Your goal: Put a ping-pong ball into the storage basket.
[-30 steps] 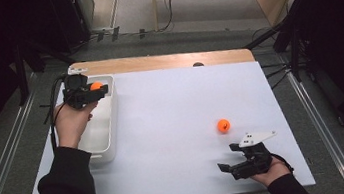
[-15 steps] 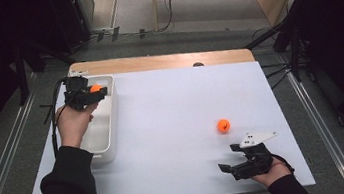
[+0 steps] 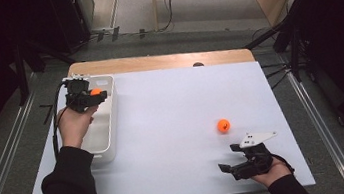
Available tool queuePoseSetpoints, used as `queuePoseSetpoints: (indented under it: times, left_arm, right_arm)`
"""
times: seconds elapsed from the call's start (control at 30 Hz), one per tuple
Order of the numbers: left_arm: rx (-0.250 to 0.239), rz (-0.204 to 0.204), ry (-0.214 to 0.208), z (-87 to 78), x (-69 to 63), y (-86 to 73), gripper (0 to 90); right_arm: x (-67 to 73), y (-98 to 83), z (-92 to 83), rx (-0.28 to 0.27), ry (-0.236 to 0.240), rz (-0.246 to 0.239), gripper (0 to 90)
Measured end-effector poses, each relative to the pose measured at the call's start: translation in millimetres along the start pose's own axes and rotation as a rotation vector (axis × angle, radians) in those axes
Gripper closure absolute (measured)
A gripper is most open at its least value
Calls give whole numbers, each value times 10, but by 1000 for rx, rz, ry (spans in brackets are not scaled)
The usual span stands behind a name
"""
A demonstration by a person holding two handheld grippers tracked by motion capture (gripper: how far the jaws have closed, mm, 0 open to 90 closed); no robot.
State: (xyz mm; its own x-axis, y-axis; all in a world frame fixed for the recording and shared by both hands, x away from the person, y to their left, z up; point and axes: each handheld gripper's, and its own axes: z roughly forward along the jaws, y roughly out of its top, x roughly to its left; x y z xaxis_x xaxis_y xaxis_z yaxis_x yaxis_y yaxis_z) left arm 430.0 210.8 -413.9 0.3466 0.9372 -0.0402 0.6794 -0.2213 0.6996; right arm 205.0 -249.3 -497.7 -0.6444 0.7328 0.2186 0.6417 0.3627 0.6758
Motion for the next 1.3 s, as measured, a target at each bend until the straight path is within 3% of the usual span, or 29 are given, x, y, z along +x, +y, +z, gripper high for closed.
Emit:
queuePoseSetpoints:
  times: [0.37,0.7,0.83,0.9,1.0,1.13,1.3]
  left_arm:
    - [36,9,18,66,-2,-32,506]
    - [39,8,17,74,-9,-33,503]
    - [42,4,7,67,-9,-23,431]
    - [39,-22,-36,52,9,-13,420]
    - [21,-44,-52,13,17,13,378]
    - [21,-36,-90,-58,6,53,331]
    - [-6,9,-93,-134,-44,90,330]
  right_arm:
    - [-1,0,3,0,3,-5,128]
    - [-2,-1,4,0,3,-7,128]
    - [-1,0,3,-1,4,-7,128]
    - [1,0,3,-1,2,-7,128]
    - [1,1,3,-1,5,-7,128]
    - [0,1,2,-1,6,-7,128]
    - [2,0,1,-1,7,-10,128]
